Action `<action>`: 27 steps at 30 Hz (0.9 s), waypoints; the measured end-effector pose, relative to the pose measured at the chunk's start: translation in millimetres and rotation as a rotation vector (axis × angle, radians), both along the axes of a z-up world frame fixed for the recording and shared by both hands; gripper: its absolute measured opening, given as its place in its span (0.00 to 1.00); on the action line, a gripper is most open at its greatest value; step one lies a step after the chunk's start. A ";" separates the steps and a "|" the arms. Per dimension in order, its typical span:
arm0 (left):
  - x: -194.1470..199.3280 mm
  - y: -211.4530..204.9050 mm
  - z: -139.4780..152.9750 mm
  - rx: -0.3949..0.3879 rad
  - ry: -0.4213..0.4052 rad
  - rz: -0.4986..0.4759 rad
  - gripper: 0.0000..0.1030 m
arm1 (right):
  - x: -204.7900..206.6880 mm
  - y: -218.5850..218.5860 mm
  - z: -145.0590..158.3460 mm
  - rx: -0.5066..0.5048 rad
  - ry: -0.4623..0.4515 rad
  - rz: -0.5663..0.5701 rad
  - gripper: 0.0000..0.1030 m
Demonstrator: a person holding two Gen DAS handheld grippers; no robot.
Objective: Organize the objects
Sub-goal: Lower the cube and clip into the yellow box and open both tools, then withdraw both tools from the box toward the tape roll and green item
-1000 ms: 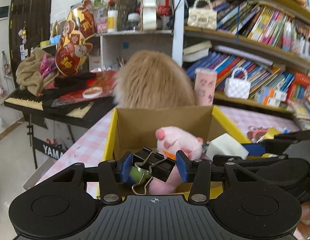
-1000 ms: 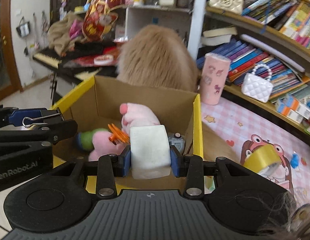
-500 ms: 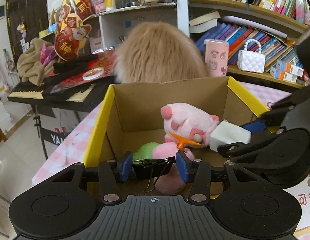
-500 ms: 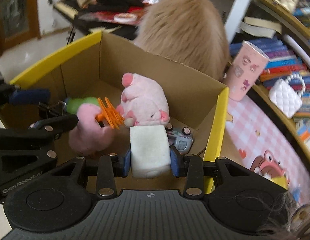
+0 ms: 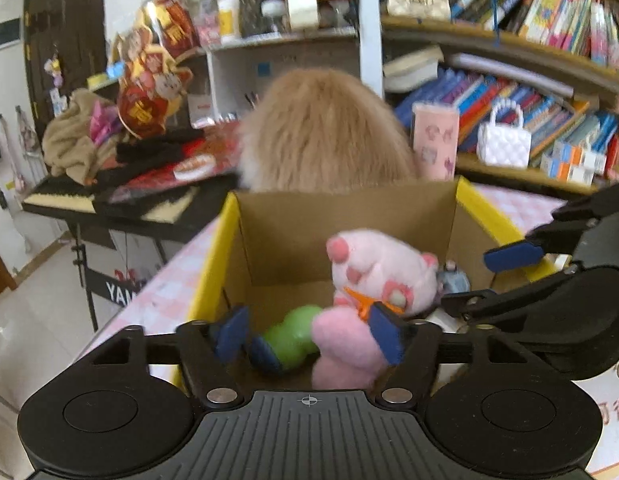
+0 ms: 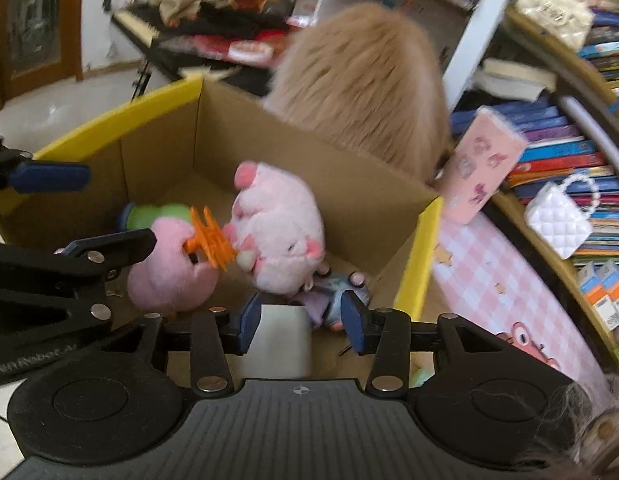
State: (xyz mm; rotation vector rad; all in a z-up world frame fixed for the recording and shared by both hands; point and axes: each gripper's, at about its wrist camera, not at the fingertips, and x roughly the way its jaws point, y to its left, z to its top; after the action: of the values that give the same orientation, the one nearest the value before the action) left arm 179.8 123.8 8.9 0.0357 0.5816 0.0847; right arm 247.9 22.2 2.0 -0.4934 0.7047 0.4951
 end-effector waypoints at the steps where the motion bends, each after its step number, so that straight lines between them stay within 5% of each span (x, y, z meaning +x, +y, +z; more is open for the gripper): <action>1: -3.9 1.5 4.8 -0.008 -0.019 0.001 0.73 | -3.7 -2.7 4.6 0.018 -0.021 -0.010 0.45; 13: -62.2 4.9 37.4 -0.036 -0.158 0.041 0.83 | -72.2 -32.3 45.8 0.280 -0.154 -0.220 0.54; 27: -137.7 10.0 10.2 -0.047 -0.045 0.039 0.84 | -168.0 -42.2 18.2 0.289 -0.101 -0.339 0.57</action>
State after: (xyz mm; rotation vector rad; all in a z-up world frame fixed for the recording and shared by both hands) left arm 42.1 133.8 19.1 -0.0233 0.5390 0.1099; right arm 79.9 -20.0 20.2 -0.1215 0.5926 0.2442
